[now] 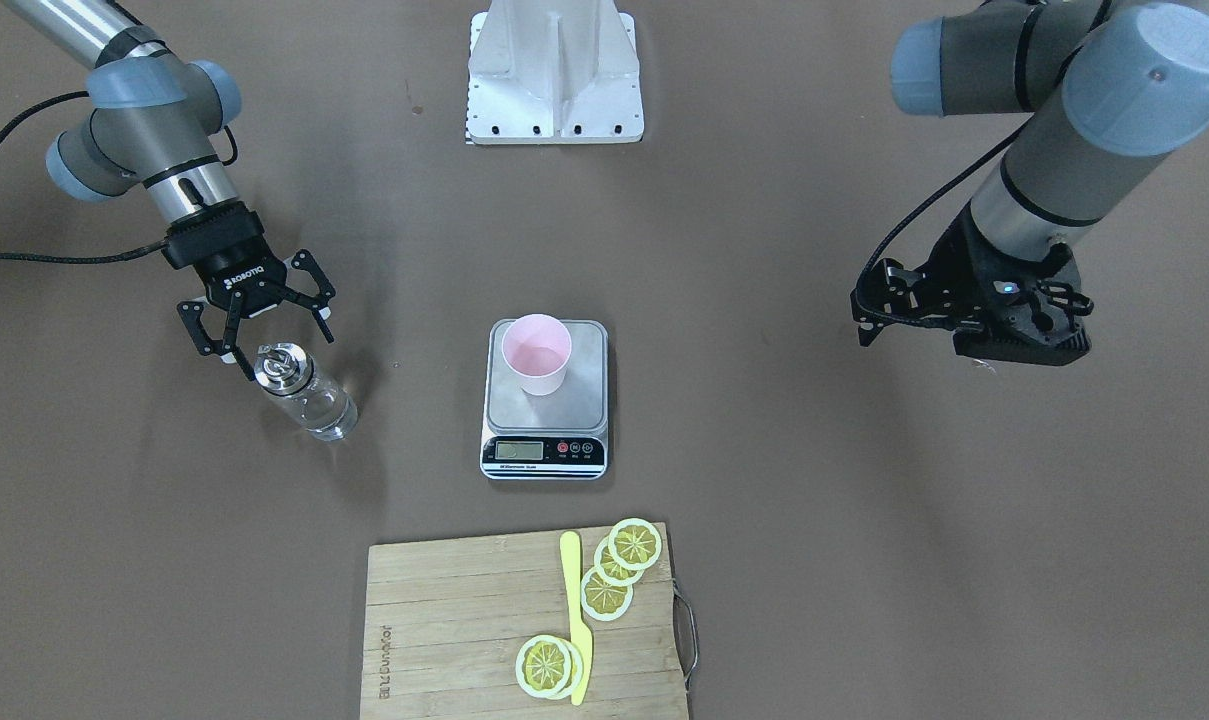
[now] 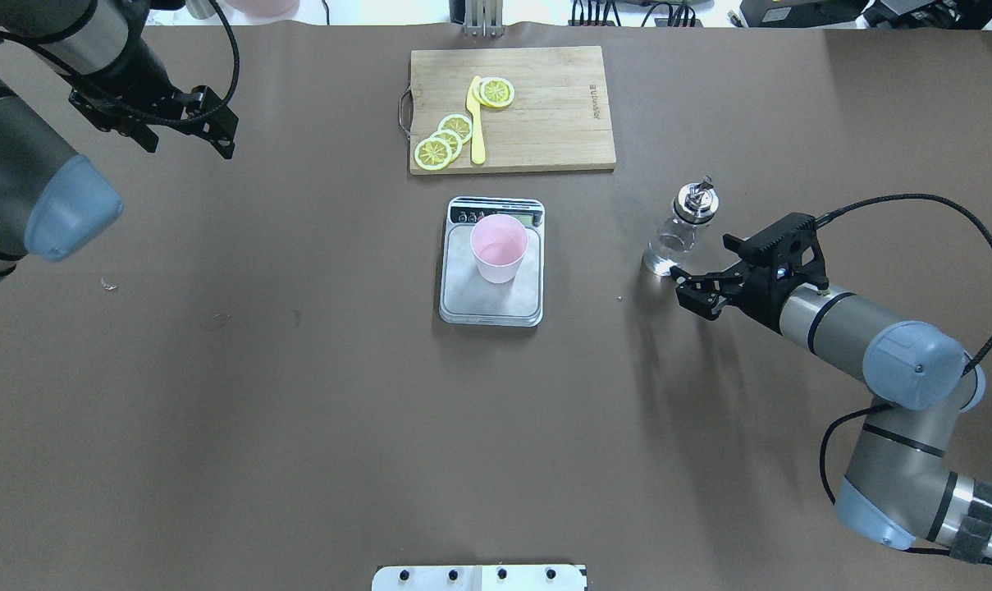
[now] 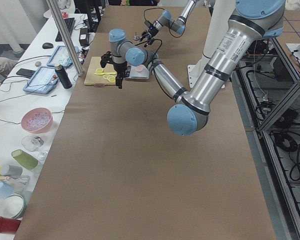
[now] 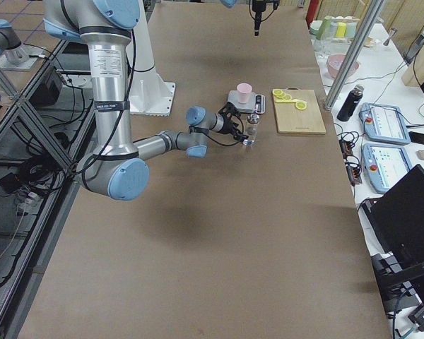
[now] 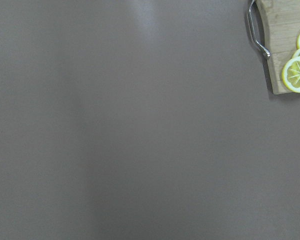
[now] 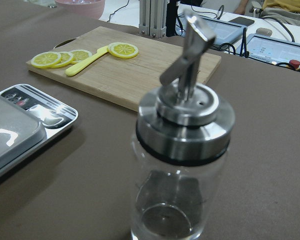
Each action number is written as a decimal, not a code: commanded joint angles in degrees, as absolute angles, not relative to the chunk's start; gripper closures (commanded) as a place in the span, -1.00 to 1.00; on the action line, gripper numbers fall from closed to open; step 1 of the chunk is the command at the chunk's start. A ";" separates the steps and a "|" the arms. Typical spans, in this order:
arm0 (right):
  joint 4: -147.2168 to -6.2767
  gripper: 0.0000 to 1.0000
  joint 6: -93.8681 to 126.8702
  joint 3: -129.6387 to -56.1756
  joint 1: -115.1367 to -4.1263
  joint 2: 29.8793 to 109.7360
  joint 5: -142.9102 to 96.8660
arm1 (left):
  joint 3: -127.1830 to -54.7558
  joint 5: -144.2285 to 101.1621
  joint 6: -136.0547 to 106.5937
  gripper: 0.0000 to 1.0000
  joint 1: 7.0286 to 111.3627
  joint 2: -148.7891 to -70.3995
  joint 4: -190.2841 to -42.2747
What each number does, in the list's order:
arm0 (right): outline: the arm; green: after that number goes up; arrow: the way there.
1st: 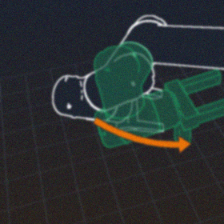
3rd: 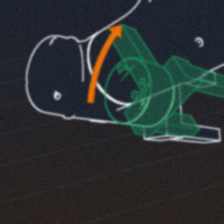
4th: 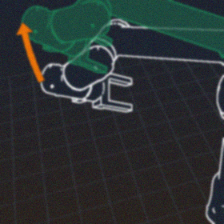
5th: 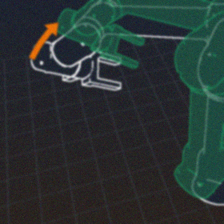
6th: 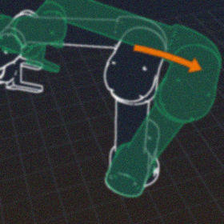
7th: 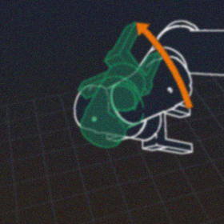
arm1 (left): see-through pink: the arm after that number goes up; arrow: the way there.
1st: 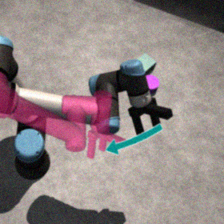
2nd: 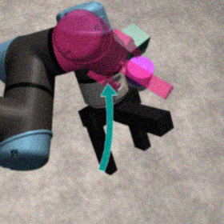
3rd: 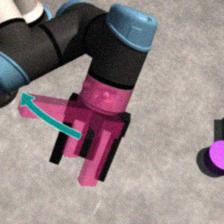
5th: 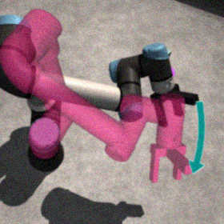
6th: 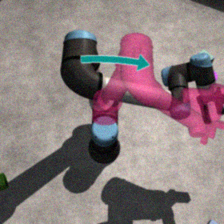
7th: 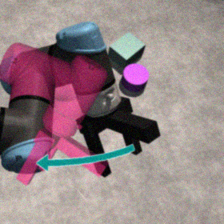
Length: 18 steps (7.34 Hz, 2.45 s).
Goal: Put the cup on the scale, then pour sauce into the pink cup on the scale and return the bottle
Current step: 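Close the right gripper around the glass sauce bottle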
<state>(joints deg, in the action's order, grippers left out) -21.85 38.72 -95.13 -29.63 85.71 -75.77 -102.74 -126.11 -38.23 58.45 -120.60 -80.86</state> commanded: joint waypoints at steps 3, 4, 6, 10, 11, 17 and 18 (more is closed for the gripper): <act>-14.26 -0.91 38.76 -91.15 -29.79 85.52 -75.76 | -102.74 -126.04 -38.23 -0.98 58.36 -120.76 -80.86; -14.15 -0.88 38.85 -90.97 -29.71 84.65 -75.67 | -102.74 -126.04 -38.23 -0.98 58.36 -120.76 -80.86; -13.89 -0.87 38.94 -88.95 -29.71 81.22 -75.59 | -102.74 -126.04 -38.23 -0.98 58.36 -120.76 -80.86; -13.80 -0.85 38.50 -88.86 -31.29 81.47 -75.85 | -102.74 -125.95 -38.23 -0.98 58.36 -120.67 -80.95; -13.80 -0.83 38.58 -88.68 -31.46 81.47 -75.76 | -102.74 -125.95 -38.23 -0.98 58.36 -120.76 -80.95; -12.93 -0.81 39.11 -84.56 -31.82 79.20 -75.59 | -102.83 -126.03 -38.32 -0.98 58.36 -120.76 -80.86; -12.92 -0.81 39.11 -84.38 -31.82 79.10 -75.59 | -102.83 -125.95 -38.32 -0.98 58.36 -120.76 -80.86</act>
